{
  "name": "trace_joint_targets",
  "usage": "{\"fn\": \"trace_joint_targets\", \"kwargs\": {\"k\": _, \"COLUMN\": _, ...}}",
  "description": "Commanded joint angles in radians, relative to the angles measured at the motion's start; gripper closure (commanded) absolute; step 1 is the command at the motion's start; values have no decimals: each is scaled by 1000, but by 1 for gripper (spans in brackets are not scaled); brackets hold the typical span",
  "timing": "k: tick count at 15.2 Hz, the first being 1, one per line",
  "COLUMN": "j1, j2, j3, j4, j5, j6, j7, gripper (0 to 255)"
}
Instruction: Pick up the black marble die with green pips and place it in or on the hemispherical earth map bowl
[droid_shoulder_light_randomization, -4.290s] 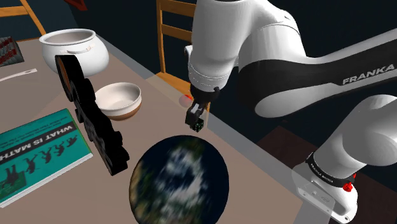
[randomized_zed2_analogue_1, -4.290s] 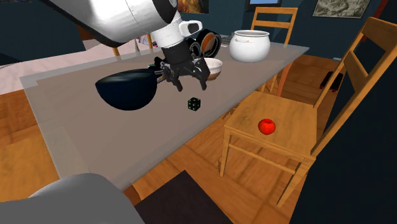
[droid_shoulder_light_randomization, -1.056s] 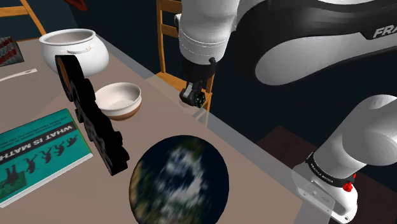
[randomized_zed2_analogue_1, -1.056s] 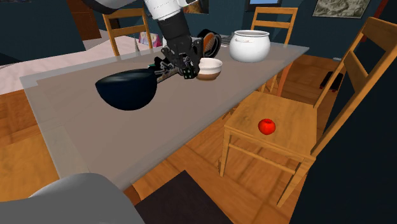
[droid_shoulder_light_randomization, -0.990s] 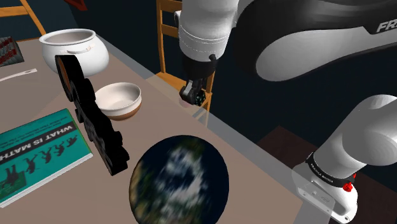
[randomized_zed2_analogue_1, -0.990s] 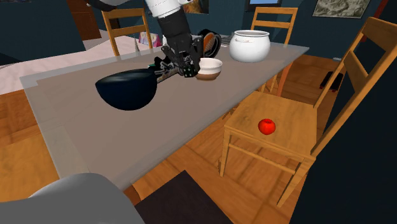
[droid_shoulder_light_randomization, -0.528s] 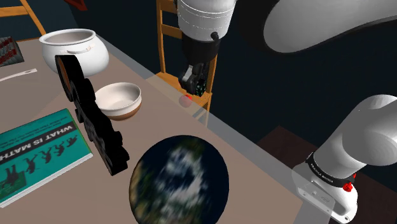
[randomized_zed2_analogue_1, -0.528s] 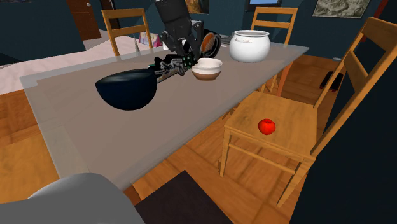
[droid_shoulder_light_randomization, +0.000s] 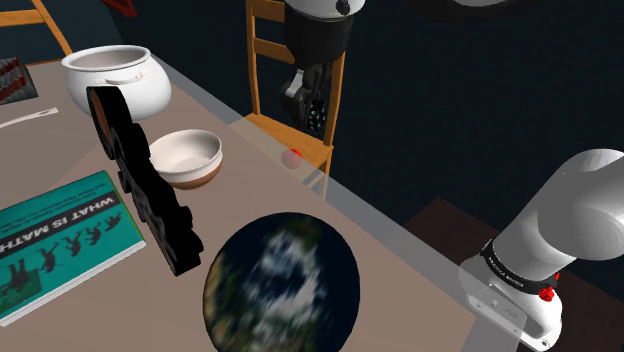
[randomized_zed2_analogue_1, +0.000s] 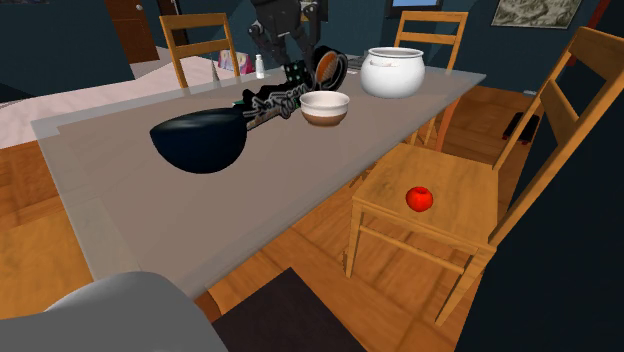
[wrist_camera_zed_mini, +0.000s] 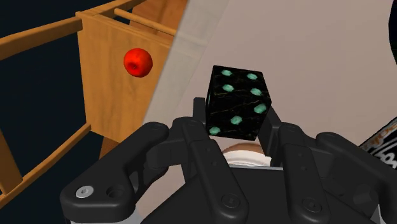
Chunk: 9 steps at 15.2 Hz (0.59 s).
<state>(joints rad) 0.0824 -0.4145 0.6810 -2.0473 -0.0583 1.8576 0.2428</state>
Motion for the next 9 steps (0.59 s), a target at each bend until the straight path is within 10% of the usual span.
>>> {"fn": "trace_joint_targets", "kwargs": {"k": 1, "j1": -1, "j2": 2, "j3": -1, "j4": 31, "j5": -1, "j6": -29, "j7": -4, "gripper": 255}}
{"fn": "trace_joint_targets", "kwargs": {"k": 9, "j1": 33, "j2": -8, "j3": 101, "j4": 98, "j5": 24, "j6": -119, "j7": 119, "gripper": 255}}
